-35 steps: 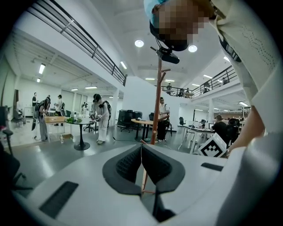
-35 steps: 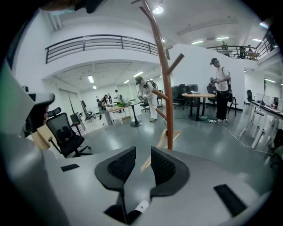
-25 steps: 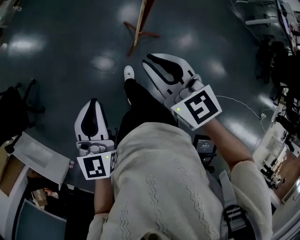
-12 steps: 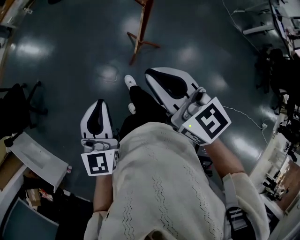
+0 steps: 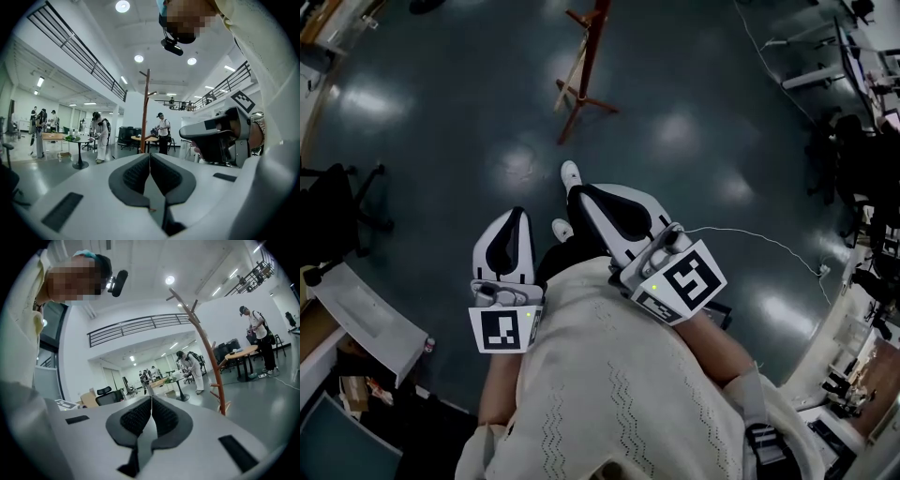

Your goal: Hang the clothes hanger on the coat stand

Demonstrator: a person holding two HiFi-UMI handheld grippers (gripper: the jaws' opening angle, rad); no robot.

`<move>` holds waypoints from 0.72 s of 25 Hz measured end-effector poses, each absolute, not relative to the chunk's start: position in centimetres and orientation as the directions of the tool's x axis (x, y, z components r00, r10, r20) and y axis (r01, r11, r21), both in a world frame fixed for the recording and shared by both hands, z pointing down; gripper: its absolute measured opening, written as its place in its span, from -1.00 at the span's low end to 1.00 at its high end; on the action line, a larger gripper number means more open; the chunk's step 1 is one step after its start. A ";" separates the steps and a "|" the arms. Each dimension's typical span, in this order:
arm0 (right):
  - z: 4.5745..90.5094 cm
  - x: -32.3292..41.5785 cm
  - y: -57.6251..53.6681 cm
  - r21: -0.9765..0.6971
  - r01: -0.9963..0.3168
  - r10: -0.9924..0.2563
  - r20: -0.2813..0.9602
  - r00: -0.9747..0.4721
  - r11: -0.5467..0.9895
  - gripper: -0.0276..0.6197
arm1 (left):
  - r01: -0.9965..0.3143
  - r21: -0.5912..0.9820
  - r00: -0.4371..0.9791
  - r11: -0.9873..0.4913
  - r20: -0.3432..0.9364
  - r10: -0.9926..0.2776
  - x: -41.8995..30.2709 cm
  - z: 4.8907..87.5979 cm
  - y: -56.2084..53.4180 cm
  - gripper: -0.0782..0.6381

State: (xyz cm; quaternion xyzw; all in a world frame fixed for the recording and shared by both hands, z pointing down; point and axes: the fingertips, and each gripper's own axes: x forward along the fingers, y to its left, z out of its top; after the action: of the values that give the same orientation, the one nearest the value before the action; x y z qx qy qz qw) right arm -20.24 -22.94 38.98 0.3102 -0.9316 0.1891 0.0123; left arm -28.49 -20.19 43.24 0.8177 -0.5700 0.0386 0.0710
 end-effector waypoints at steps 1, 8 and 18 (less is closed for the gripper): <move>39.0 -20.4 -22.9 -0.343 -0.581 -0.571 0.142 -0.809 0.738 -0.84 | -0.935 0.069 0.353 -0.347 0.138 -0.925 -28.4 43.1 -20.3 -0.74; 39.2 -20.4 -23.1 -0.338 -0.599 -0.585 0.154 -0.796 0.726 -0.84 | -0.932 0.089 0.359 -0.351 0.106 -0.927 -28.4 42.3 -21.1 -0.74; 40.4 -20.5 -23.9 -0.361 -0.639 -0.609 0.208 -0.766 0.680 -0.84 | -0.941 0.149 0.321 -0.304 0.114 -0.940 -29.6 42.8 -21.4 -0.74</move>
State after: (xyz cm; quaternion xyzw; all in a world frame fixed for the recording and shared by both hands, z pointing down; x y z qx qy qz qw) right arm -20.54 -23.88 40.42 0.3406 -0.9158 0.2100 0.0352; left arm -29.59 -21.44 42.80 0.8074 -0.5825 0.0029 0.0941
